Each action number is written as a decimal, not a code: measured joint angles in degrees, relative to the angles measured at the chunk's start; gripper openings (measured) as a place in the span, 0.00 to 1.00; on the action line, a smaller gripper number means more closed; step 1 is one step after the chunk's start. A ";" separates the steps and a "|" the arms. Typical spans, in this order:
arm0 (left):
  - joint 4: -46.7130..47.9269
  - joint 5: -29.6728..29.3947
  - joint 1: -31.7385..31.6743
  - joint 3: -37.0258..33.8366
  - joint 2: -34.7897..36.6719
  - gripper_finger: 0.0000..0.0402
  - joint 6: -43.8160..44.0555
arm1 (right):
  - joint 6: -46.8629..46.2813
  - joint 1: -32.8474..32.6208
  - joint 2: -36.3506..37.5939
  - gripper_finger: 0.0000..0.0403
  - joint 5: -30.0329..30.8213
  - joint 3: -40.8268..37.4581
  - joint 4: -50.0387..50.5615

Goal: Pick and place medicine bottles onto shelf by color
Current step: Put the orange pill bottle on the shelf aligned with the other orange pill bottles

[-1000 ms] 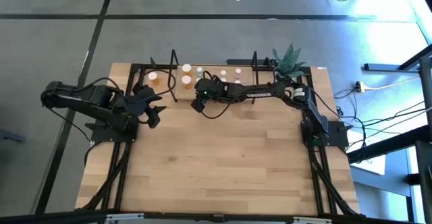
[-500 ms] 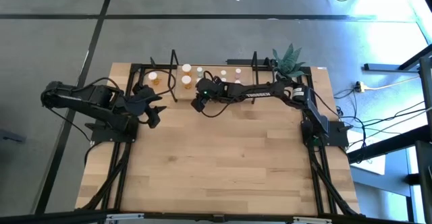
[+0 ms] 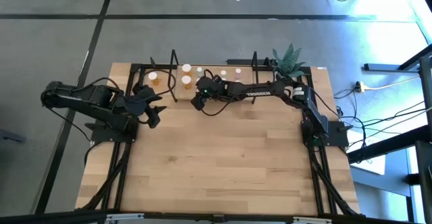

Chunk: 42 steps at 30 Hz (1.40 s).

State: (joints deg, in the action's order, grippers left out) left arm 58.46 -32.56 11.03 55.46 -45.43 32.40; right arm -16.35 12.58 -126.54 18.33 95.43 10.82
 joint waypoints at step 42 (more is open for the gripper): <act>8.63 13.02 -36.61 0.02 -1.04 0.50 -5.06 | 15.64 -6.94 1.91 0.51 0.02 39.09 28.76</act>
State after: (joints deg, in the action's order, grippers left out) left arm 67.09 -19.54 -25.59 55.48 -46.47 27.35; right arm -0.71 5.63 -124.63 18.35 134.52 39.59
